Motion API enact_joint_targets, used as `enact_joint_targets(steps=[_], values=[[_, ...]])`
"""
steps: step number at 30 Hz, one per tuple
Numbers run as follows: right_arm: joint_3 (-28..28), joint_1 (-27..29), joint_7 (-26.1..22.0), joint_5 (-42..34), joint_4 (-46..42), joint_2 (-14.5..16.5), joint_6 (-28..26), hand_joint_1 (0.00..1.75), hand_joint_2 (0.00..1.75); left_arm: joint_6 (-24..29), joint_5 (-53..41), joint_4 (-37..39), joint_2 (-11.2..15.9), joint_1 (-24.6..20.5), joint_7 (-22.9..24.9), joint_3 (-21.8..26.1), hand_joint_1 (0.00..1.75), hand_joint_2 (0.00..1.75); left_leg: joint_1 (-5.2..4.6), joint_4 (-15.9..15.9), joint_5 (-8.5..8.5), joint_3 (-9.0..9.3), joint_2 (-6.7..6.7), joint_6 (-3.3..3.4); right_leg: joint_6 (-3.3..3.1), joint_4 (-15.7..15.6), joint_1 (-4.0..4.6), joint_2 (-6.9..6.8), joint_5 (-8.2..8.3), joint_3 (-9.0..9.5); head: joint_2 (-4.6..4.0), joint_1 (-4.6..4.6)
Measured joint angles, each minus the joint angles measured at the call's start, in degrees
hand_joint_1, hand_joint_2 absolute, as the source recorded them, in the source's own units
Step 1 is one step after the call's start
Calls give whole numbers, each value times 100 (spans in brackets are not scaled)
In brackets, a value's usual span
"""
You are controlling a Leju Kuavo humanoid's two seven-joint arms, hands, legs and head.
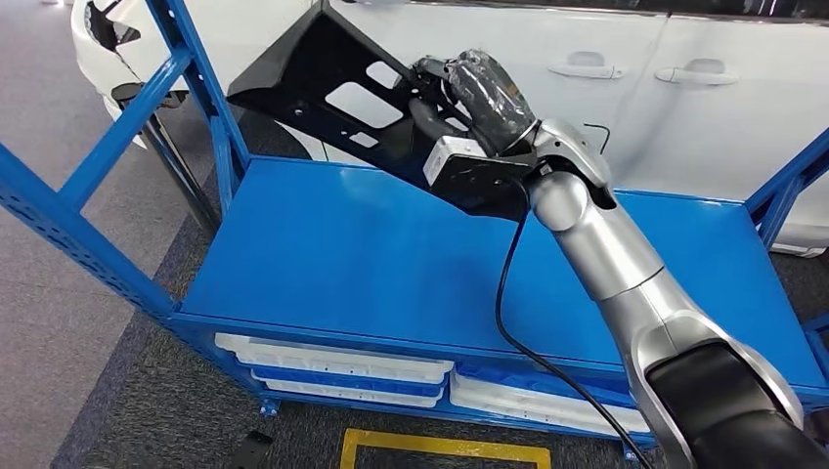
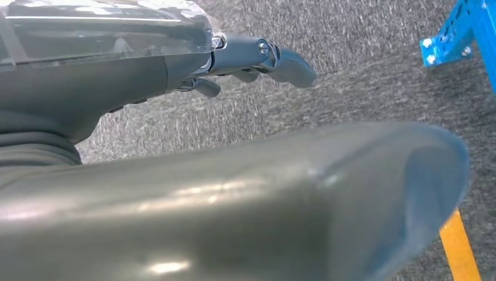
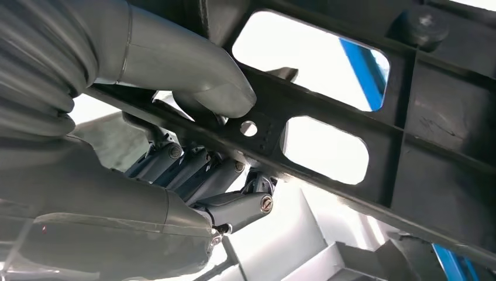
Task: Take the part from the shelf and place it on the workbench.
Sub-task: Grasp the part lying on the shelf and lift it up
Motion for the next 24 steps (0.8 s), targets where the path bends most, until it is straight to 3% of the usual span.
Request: enact_joint_targets(steps=[2,4,7,8,9,10,13,15,18,20,22,23,24], values=[[-16,-12,-32,-388,-107,-43,223,175,175,-1,0,0,-7,0,4,-1,0,0,2,2,-11,-6,4,-56,-42,-41,-13,-4,12,7,0,0],[-30,-33,-37,-824,-226,-83,460,175,175,4,1,0,-9,-2,7,-1,0,0,6,208,-161,-90,12,-116,-100,-81,-46,-14,31,30,1,0],[-26,-77,21,-1444,-389,-93,780,175,175,10,1,0,-9,-10,8,-1,0,0,26,1262,-664,-568,20,-183,-152,-89,-50,-17,32,40,1,0],[-23,-86,61,-1630,-433,-93,873,175,175,13,3,0,-9,-9,9,-1,0,0,30,1551,-743,-712,20,-197,-155,-84,-48,-16,27,42,1,0],[-23,-98,102,-1819,-475,-93,965,175,175,18,7,0,-8,-8,10,0,0,0,32,1645,-712,-772,20,-205,-152,-76,-48,-15,21,43,1,0],[-24,-117,142,-2025,-520,-93,1066,175,175,27,13,0,-7,-8,11,1,0,0,34,1500,-569,-717,21,-206,-146,-63,-49,-13,11,46,1,0],[-43,-185,244,-2814,-706,-95,1421,175,175,61,54,0,-1,-10,8,2,0,0,33,389,-55,-206,24,-158,-91,4,-43,-7,-42,44,0,1],[-63,-167,336,-3415,-886,-99,1674,175,175,77,93,0,0,1,-1,2,0,0,21,99,-20,-71,18,-99,-37,24,-25,-5,-53,22,0,1],[-71,-51,447,-4013,-1192,-132,1891,175,175,109,125,0,2,26,-14,10,0,0,31,58,9,-62,10,-6,44,50,-19,-7,-92,7,0,2],[-73,2,473,-4113,-1350,-172,1913,175,175,118,132,0,1,29,-22,16,0,0,51,22,30,-49,14,51,98,427,-32,-8,-339,-155,0,2],[-73,59,482,-4139,-1438,-197,1914,175,175,119,134,0,-1,32,-28,19,0,0,47,20,31,-51,20,74,140,1202,-44,-9,-703,-510,0,2],[-73,100,489,-4169,-1468,-207,1923,175,175,121,135,0,-1,35,-28,21,0,0,46,21,31,-51,20,77,151,1532,-47,-10,-806,-668,0,2],[-73,144,497,-4230,-1495,-217,1947,175,175,123,142,0,-1,37,-28,24,0,0,43,22,30,-49,19,79,151,1680,-50,-10,-803,-743,0,2]])
